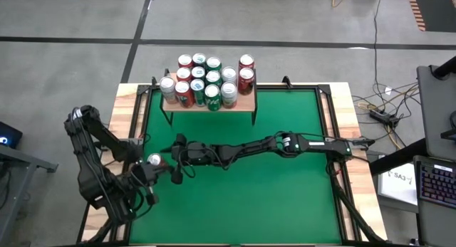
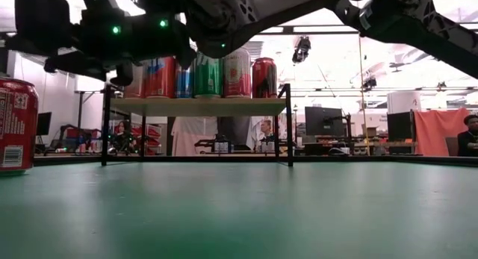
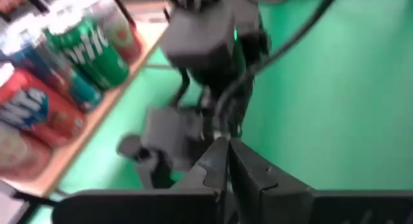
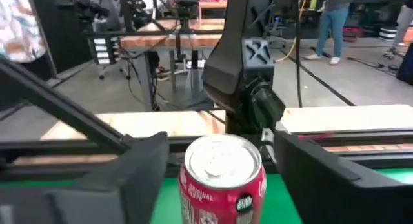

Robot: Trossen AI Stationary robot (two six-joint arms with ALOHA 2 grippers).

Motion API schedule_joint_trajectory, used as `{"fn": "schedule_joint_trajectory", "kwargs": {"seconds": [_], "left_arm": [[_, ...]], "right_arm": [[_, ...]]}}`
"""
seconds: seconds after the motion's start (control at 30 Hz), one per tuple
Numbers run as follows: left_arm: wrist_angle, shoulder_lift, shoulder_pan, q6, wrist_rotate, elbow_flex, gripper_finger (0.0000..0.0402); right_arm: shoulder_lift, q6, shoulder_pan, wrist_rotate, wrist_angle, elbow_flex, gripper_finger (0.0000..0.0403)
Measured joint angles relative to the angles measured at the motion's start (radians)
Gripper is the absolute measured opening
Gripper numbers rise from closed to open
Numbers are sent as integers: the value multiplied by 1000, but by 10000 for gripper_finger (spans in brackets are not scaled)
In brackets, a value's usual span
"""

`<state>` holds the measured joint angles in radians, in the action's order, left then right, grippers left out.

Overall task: Place canned beverage on shelf
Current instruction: Put the red can on the shelf

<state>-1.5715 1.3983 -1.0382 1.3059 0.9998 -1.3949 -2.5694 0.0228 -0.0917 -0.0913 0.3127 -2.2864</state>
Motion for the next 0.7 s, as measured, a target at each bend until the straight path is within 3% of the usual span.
{"fn": "schedule_joint_trajectory", "kwargs": {"seconds": [0.23,0.33,0.53,0.7], "left_arm": [[0,-11,0,-82,146,-33,0],[1,-12,3,-93,154,-47,0],[1,-21,41,-16,-69,-21,0],[0,-45,101,37,-246,30,0]], "right_arm": [[-3,-23,5,20,19,2,151],[-5,-46,10,6,-42,3,108],[58,-160,14,-107,-402,6,38],[183,-199,-8,-222,-716,3,11]]}}
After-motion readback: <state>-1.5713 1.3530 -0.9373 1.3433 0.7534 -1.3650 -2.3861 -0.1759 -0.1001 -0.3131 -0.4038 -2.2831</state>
